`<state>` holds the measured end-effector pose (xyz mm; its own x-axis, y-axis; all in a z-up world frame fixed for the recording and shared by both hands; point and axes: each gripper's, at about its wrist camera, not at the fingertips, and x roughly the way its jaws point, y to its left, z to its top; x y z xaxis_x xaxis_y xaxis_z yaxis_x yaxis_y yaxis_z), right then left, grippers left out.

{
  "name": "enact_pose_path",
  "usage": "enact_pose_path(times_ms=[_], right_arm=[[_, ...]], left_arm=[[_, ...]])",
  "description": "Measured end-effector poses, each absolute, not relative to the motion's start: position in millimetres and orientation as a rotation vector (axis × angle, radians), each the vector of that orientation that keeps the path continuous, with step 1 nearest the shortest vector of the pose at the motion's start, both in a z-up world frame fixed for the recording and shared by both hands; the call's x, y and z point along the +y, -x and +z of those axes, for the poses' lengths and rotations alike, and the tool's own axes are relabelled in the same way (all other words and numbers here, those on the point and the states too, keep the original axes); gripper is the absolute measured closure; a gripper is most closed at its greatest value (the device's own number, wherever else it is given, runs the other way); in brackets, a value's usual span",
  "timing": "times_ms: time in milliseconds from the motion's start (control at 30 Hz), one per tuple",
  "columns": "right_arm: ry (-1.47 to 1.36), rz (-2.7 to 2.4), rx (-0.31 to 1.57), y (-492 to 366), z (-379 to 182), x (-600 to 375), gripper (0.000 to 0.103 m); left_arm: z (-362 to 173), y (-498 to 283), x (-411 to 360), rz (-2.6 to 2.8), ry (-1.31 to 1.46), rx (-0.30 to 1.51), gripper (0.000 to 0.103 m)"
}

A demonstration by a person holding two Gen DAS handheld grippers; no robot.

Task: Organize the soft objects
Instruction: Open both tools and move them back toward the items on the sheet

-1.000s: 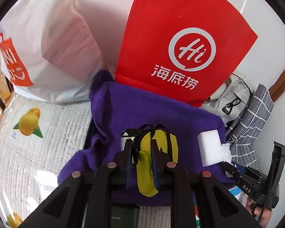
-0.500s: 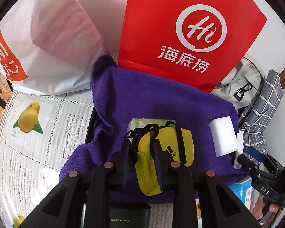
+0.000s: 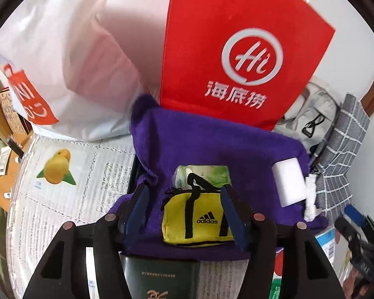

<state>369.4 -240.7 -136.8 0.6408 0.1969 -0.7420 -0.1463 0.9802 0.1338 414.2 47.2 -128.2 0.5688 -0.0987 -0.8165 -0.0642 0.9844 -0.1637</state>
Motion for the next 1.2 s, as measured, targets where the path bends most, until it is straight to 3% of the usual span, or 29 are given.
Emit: enact_pose_path(times_ms=[267,467,800,933,1000,1200], right_arm=[[-0.069,0.247,0.846,-283,-134,-219,0.033],[-0.086,0.249,0.889,-225,-155,-207,0.051],[-0.125,0.202,0.990,-196,-202,-181,0.048],[-0.149,0.149,0.999,-205,-214,-174,0.048],[-0.144,0.118,1.002,-213,-218,-172,0.042],[-0.168,0.086,1.009,-233,-236,-164,0.042]], left_arm=[[-114,-374,55,-0.015,0.194,0.930,0.045],[-121,-325,69,-0.025,0.208,0.931,0.045],[-147,-242,105,0.133,0.181,0.876,0.045],[-162,-221,122,0.139,0.233,0.893,0.045],[-168,-212,129,0.143,0.255,0.898,0.045],[-182,-194,137,0.131,0.303,0.924,0.045]])
